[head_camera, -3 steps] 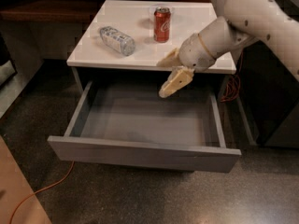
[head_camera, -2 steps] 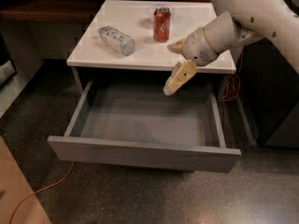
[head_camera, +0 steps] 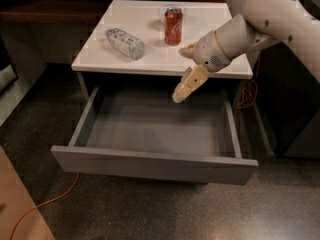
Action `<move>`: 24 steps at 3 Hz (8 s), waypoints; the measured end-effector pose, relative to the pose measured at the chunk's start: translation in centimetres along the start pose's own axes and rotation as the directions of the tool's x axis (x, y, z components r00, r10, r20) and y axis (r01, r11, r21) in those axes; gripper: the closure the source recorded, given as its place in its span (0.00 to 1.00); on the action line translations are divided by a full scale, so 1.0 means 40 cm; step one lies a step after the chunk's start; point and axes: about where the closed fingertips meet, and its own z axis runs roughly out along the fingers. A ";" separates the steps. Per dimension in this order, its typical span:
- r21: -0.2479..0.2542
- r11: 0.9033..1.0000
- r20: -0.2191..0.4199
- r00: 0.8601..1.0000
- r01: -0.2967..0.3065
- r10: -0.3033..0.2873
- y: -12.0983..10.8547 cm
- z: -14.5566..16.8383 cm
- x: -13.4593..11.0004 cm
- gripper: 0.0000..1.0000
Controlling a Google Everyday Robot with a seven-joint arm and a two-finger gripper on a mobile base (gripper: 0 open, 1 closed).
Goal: Place coke can into top drawer
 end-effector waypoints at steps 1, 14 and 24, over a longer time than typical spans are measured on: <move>0.066 0.995 0.036 0.997 -0.069 0.066 -0.015 -0.019 0.010 0.00; 0.365 0.853 0.461 0.869 -0.372 0.182 -0.705 0.068 -0.046 0.49; 0.032 0.992 0.386 0.917 -0.126 0.104 -0.082 0.114 -0.124 1.00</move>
Offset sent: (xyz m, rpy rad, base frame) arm 0.0511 -0.0570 0.0358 0.1639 -0.0682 -0.3944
